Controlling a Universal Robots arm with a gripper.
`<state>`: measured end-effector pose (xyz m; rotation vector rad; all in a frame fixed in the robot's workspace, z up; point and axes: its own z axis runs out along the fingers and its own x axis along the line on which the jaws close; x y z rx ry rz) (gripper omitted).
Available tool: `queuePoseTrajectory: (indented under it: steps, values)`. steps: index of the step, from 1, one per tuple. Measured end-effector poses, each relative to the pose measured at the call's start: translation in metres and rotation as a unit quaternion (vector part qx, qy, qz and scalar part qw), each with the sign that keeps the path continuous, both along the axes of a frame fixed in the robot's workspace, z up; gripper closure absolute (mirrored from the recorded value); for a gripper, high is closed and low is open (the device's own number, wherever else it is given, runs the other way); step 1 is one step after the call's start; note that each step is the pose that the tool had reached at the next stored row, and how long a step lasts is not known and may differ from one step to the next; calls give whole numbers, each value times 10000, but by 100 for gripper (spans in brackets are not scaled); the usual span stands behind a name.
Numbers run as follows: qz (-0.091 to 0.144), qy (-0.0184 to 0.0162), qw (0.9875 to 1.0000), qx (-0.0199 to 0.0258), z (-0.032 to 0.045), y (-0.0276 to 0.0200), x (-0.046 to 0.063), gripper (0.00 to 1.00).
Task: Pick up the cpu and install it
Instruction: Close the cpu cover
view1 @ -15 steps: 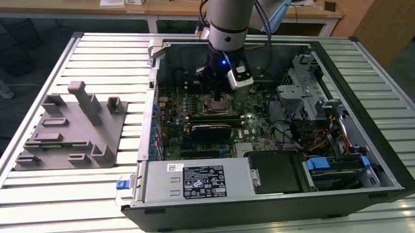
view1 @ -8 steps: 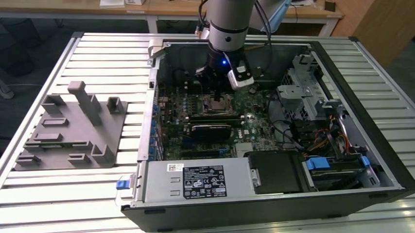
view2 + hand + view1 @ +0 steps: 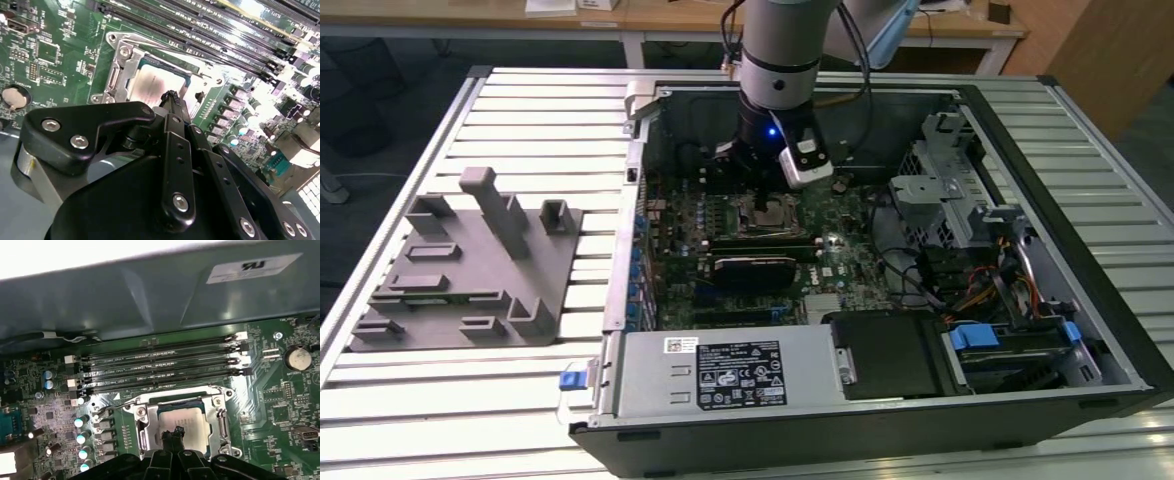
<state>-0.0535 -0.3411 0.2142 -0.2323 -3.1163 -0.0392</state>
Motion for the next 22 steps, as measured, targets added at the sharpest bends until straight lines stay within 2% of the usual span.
queuePoseTrajectory:
  steps: [9,14,22]
  values:
    - [11,-45,10000,0,-63,-8,-125,89]
    - [13,-62,10000,-1,-119,-8,-167,89]
    - [14,-76,10000,-20,-165,-9,-218,89]
